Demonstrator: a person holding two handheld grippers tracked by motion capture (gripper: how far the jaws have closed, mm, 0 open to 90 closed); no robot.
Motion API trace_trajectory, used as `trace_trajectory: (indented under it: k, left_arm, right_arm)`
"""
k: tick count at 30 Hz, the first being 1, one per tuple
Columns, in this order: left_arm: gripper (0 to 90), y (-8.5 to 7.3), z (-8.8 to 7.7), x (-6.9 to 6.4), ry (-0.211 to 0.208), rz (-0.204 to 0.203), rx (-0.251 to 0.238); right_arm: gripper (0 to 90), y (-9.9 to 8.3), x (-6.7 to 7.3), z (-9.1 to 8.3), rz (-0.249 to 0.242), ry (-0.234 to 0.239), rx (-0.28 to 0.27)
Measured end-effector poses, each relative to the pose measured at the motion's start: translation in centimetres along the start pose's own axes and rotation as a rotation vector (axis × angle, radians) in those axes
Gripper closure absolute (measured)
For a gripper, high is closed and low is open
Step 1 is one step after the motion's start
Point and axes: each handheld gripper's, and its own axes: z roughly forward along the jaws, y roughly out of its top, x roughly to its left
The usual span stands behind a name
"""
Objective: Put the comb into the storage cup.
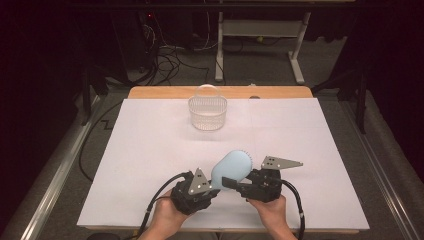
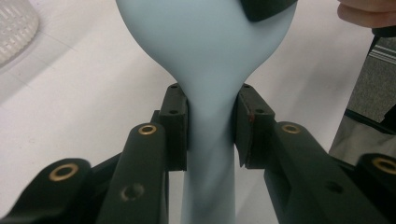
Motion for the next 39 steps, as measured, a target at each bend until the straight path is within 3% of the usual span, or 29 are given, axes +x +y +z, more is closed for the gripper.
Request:
trace_trajectory:
  k: [12, 36, 39]
  left_arm:
    - [67.3, 0.11, 0.08, 0.05, -0.018, 0.001, -0.013]
    - [65.6, 0.06, 0.09, 0.50, -0.065, -0.030, -0.023]
    - [61.6, 0.10, 0.03, 0.49, -0.076, -0.034, -0.031]
  right_arm:
    - [57.2, 0.45, 0.14, -0.36, 0.011, 0.040, 0.001]
    - [58.7, 0.62, 0.31, -0.35, 0.010, 0.040, 0.008]
    - [58.9, 0.64, 0.32, -0.38, 0.012, 0.043, 0.008]
